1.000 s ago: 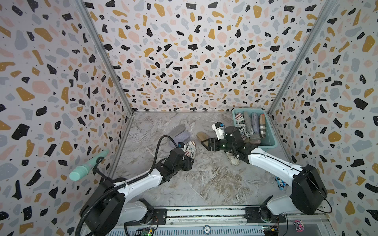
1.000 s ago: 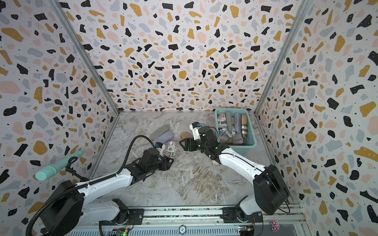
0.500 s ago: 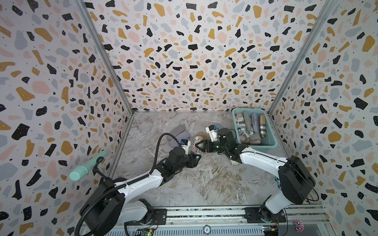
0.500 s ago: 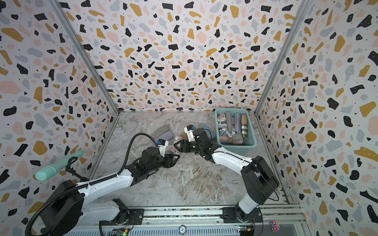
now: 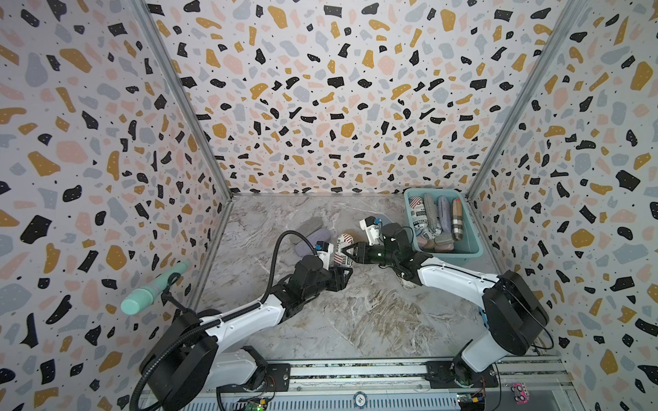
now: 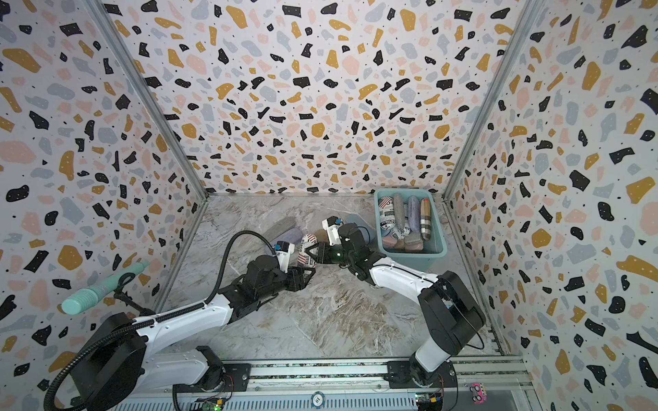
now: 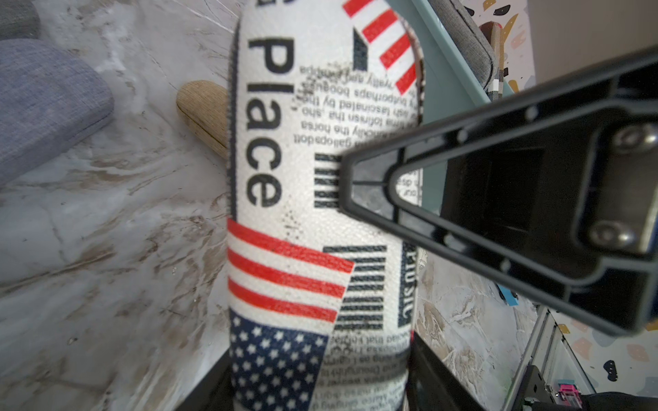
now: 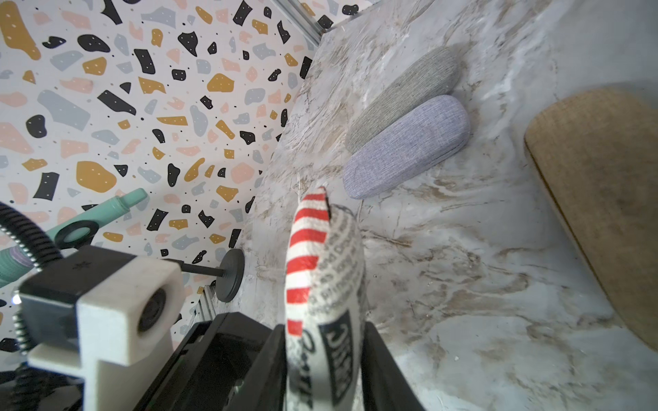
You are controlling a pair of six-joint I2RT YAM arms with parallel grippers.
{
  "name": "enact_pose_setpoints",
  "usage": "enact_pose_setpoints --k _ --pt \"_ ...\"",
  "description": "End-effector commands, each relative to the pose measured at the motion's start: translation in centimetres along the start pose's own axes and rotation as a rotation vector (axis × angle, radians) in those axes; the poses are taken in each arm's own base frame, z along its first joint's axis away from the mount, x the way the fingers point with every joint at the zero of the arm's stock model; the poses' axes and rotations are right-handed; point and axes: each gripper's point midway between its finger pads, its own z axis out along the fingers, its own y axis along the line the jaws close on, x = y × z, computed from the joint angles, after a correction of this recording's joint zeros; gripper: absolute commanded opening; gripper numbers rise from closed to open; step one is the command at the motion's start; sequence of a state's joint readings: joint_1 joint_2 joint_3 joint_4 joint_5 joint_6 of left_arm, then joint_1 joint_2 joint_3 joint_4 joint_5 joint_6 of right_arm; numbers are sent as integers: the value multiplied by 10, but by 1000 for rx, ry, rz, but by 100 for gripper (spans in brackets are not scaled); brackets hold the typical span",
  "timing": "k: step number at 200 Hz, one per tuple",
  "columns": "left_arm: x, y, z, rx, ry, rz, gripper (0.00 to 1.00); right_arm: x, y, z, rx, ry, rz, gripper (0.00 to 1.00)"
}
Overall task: Put the glasses cases into the storage boxes
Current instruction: Pick up the glasses case at the center of the board, then place the glasses case in the storage box.
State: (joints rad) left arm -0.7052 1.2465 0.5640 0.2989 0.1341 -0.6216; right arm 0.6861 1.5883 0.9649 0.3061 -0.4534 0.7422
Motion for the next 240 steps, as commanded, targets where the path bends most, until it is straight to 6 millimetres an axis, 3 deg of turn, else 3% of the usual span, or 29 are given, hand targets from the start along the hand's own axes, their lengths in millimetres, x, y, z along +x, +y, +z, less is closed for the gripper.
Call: enact_pose_setpoints --k 1,68,135,196,240 --pt "-25 -26 -5 87 -82 31 73 -3 20 -8 -60 -19 -33 34" --pt "-18 -20 -17 61 -67 52 89 -7 11 -14 -3 -67 -53 33" --pt "-8 -5 -56 -8 -96 102 90 -51 -13 -41 110 -164 -95 33" --pt "-40 41 -95 -264 -339 -17 90 -114 -21 -115 265 -314 -190 32" --pt "-38 93 -111 -506 -472 -164 94 -146 -35 -188 406 -393 -215 32"
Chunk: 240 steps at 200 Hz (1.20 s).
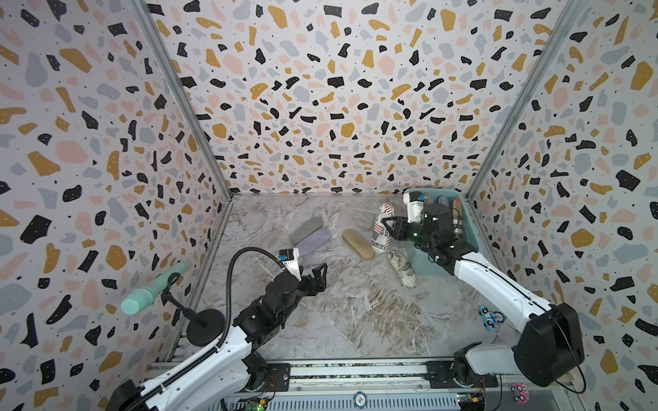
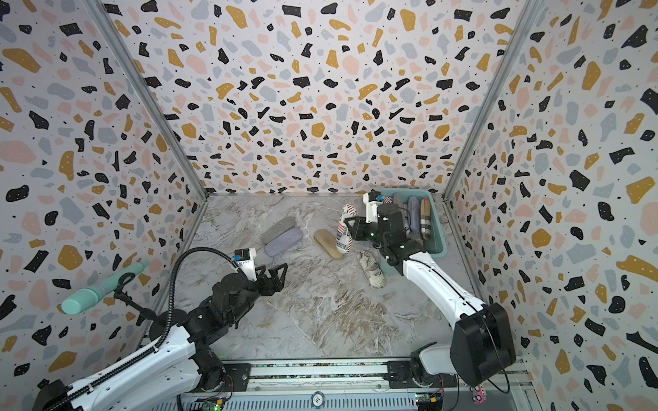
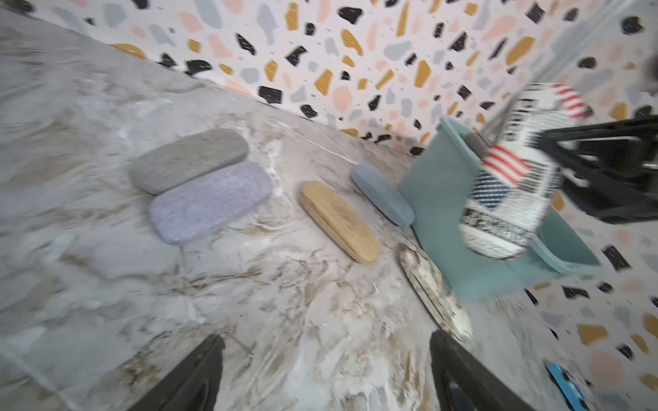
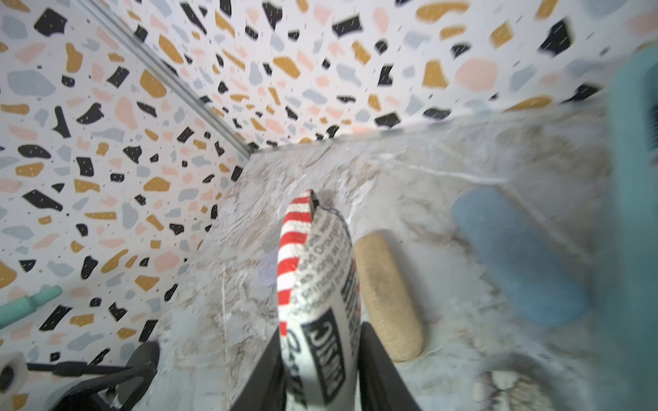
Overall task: Put the glasses cases into the storage boxes
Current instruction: Place the glasses case in the storage box.
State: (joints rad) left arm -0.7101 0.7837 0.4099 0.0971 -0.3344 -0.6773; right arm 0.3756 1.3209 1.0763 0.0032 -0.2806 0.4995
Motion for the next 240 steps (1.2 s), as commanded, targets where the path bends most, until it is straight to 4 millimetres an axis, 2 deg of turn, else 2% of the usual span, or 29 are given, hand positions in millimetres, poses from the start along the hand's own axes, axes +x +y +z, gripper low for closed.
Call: enact_pose_setpoints --k 1,33,52,69,99,117,139,169,189,196,211,240 --pt "-9 41 -1 -208 -109 -82 94 -36 -13 -38 73 -60 -61 32" --pt "-4 53 2 -286 -93 -71 96 -66 -70 -79 246 -146 -18 32" --pt "-2 55 4 -310 -73 -51 97 -78 -100 -91 346 -185 -5 32" --pt "-1 54 5 -314 -57 -35 97 -80 -118 -89 423 -171 -23 32" --pt "2 56 5 -318 -47 -30 98 -63 -137 -68 453 -81 -36 32" --pt "4 57 5 -313 -45 -41 98 -39 -141 -50 461 12 -57 33" --pt "3 54 6 -306 -44 -45 98 -3 -135 -27 456 139 -106 33" --pt "1 52 8 -305 -37 -34 98 28 -129 -17 435 217 -110 38" --pt "0 51 9 -314 -31 -26 98 37 -124 -17 443 234 -119 45" --pt "0 50 9 -313 -30 -27 98 37 -120 -17 441 235 -128 50" --pt "-1 49 10 -309 -28 -27 98 34 -112 -20 447 222 -142 59" --pt "-4 45 13 -308 -29 -27 98 17 -100 -32 441 145 -154 63"
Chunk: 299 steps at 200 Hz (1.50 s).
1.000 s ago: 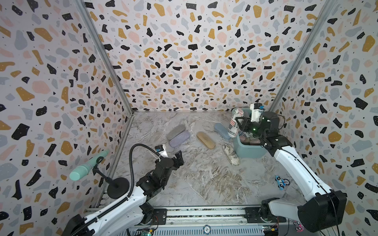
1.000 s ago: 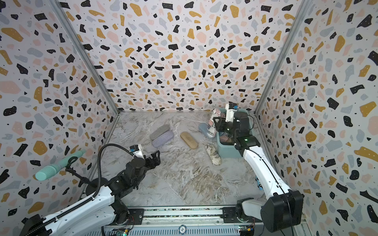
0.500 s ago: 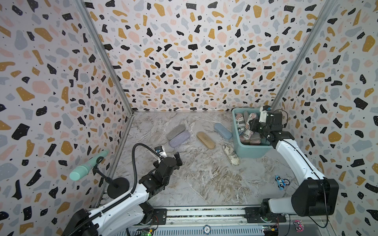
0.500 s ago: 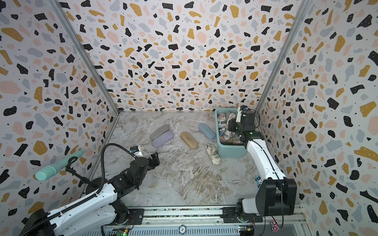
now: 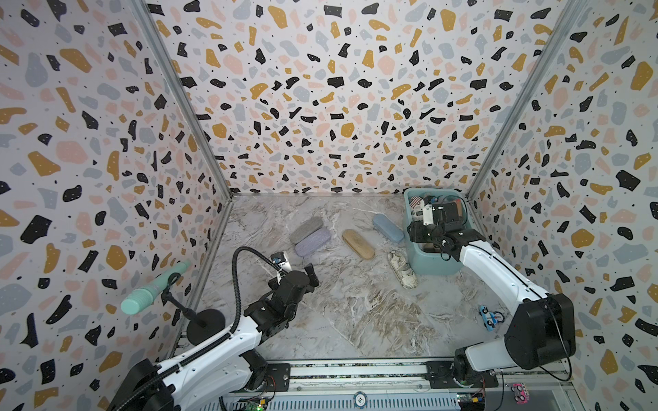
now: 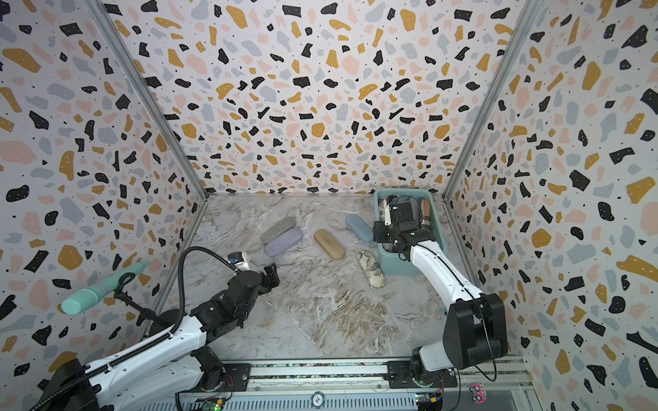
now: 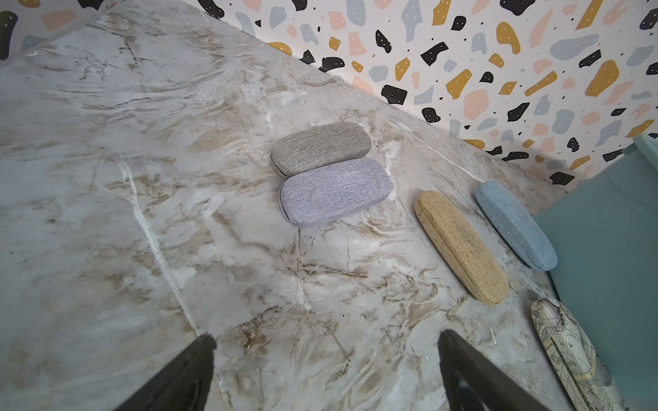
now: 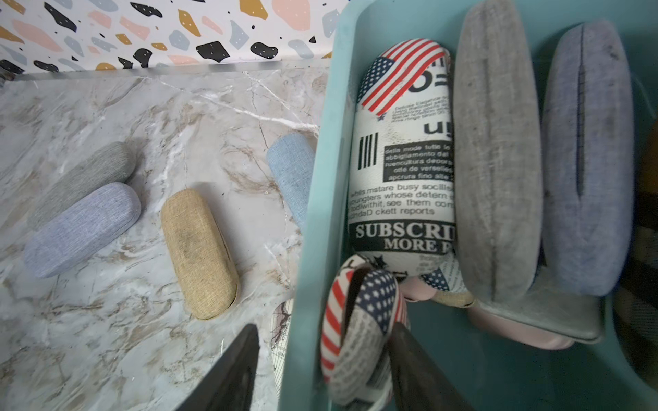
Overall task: Put the glasses cases into the storage boxes
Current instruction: Place the glasses case in the storage box, then adjust the glasses case at the center of the board.
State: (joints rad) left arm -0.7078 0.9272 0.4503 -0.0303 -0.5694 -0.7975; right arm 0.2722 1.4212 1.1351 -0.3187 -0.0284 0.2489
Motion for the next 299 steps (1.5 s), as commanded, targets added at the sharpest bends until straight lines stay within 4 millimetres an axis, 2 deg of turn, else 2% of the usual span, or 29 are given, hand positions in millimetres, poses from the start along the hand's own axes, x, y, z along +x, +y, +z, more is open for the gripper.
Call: enact_pose_setpoints --k 1,44,62,85,106,129,154,206,236,261,299 --pt "-17 -9 -1 7 -33 -12 98 -18 0 -30 18 -90 5 63" --pt "-37 -16 7 -43 -61 32 99 -29 -2 -57 15 -236 33 64" --pt "-49 -18 19 -78 -50 42 99 -26 -1 -63 -2 -275 42 64" --pt "-58 -25 43 -108 -11 81 100 -22 2 -67 -39 -313 62 65" --pt "-55 -30 71 -138 57 154 99 -16 8 -67 -76 -314 58 66" --pt "-41 -26 107 -154 181 222 99 -14 10 -67 -92 -319 62 68" --pt "-31 -17 142 -162 281 273 99 -13 6 -66 -77 -328 79 79" --pt "-20 -18 197 -161 393 395 99 -12 8 -73 -97 -352 85 88" --pt "-16 -19 207 -159 401 434 99 -12 11 -76 -112 -359 81 90" --pt "-3 -17 211 -141 447 472 99 -13 13 -79 -129 -370 77 89" --pt "16 -28 201 -55 508 419 100 -12 15 -79 -137 -371 76 89"
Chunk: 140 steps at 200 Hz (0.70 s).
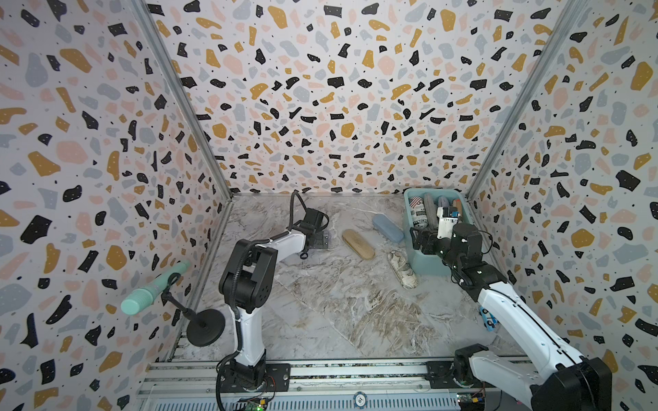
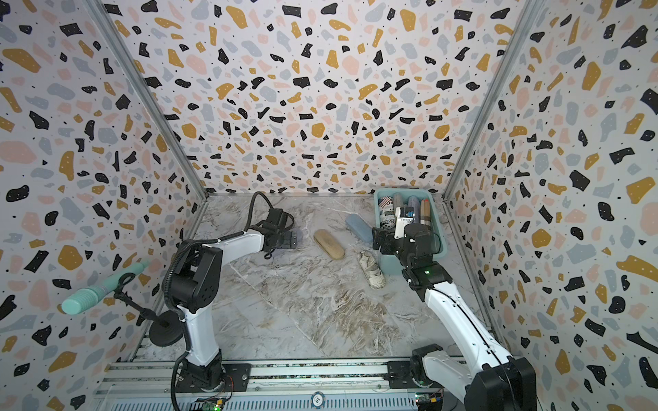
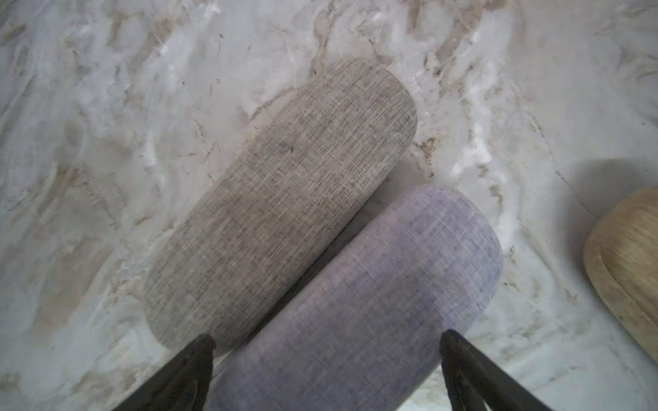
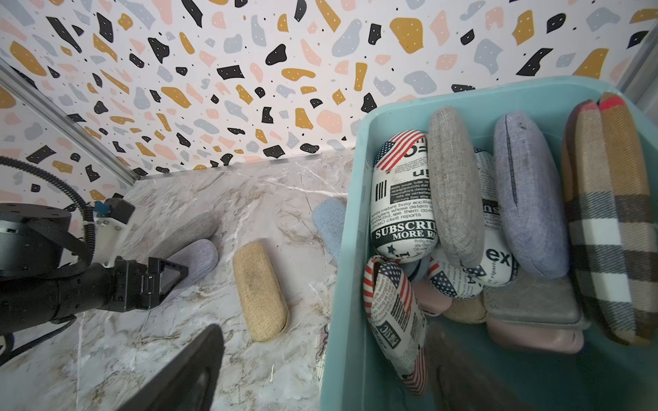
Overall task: Put the glasses cases into the storage boxes
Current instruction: Adjust the glasses case at the center of the board.
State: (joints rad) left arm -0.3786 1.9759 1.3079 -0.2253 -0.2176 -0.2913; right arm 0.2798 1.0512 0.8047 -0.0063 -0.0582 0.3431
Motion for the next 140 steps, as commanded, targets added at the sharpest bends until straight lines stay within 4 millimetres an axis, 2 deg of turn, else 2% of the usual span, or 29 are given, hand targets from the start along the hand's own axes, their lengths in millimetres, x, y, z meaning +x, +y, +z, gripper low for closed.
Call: enact_pose_setpoints --k 1,33,79,109,140 --pt "15 -12 -4 76 48 11 100 -9 5 -7 -24 -37 3 89" --pt "23 -18 -14 80 49 18 100 -8 7 -8 -35 -41 3 89" --pt "38 -40 -22 133 75 37 100 -9 8 -9 -41 -45 3 89" --pt "53 -48 -28 169 96 4 100 -8 9 -9 -48 -41 3 89" --pt "59 -54 -40 230 80 -36 100 -7 10 -8 -52 -37 2 89"
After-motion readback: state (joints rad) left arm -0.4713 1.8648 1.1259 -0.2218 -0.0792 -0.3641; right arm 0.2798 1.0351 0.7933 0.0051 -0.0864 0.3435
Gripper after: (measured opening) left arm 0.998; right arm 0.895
